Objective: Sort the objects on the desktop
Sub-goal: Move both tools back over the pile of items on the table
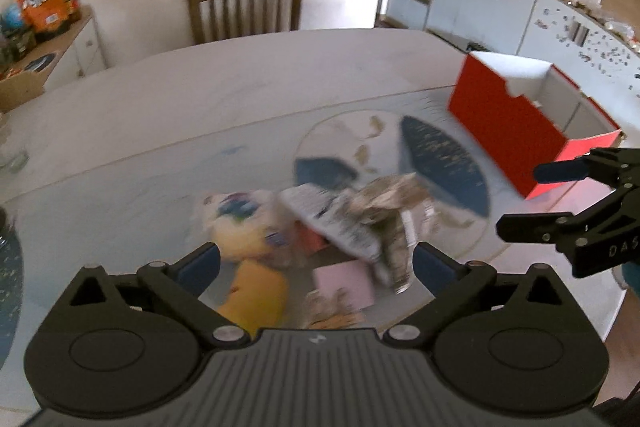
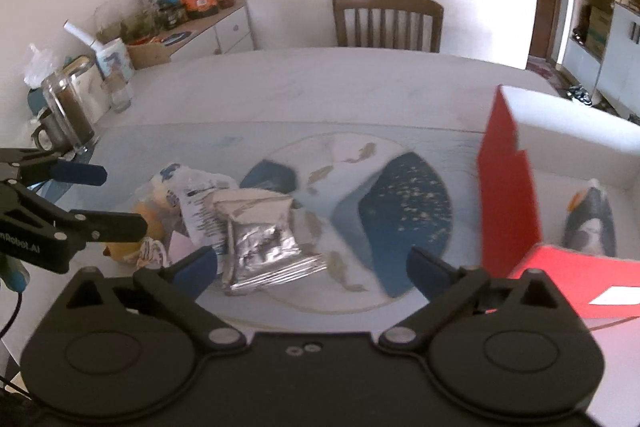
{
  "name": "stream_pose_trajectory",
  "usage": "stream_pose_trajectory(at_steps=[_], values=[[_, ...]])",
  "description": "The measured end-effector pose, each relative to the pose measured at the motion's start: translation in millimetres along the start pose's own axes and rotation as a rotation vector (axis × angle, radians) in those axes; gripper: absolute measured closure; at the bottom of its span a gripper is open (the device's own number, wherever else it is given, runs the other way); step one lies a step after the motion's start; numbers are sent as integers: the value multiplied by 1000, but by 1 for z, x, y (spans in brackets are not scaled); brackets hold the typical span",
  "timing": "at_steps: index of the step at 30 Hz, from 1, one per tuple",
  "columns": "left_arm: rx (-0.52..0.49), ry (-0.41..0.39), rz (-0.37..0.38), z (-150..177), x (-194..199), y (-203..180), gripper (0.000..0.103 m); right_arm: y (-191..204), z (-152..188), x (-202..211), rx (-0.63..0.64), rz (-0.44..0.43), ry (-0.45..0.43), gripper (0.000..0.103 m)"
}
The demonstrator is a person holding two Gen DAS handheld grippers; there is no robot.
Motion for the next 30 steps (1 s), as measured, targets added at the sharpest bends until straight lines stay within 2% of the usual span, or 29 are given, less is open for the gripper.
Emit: stream_pose_trajectory(at_steps=[6,17,30], values=[[17,23,-27,14,-8,29,0,18,0,-23,40,6,37,2],[26,69,-22,24,-30,54,0,33,-5,-47,69,7,73,3],[24,136,17,32,-51,58,0,33,-7,-79,60,14,125,15]])
Point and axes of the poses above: each gripper's, at about its wrist camera, not at the fingertips, and x roughly against the way its jaws point, y to its left, z to its underside, the point moved 4 cm from there along -x, roughly the way its jaws point, and after that the axes turned 1 degree about -y, right-handed, at the moved point
